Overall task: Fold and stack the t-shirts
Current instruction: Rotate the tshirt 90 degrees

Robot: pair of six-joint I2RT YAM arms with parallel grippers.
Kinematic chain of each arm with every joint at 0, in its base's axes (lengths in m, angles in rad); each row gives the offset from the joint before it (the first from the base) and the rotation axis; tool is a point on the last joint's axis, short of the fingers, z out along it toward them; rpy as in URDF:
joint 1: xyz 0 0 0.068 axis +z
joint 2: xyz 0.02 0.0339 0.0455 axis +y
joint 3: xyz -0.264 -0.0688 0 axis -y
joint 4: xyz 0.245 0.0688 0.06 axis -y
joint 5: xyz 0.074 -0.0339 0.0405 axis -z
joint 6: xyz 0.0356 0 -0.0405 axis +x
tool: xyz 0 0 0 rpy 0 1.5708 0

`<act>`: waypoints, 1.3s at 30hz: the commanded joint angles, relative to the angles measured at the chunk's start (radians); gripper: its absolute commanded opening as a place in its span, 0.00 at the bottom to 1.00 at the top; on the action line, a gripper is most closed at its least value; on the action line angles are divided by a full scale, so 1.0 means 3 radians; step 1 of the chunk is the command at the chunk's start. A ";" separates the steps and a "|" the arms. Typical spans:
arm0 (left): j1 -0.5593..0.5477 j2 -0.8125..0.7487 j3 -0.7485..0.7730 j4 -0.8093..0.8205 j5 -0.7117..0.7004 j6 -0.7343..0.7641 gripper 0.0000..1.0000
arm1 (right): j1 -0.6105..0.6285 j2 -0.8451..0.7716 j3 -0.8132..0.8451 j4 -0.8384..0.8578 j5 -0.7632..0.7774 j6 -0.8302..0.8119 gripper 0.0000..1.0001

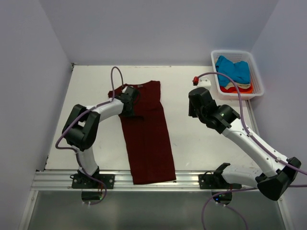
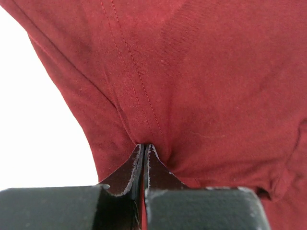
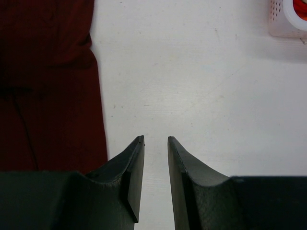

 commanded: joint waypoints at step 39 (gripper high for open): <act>0.0671 -0.0124 -0.0378 0.1684 0.1160 -0.0345 0.00 | -0.0076 0.0896 -0.0374 0.0804 -0.0627 -0.0108 0.00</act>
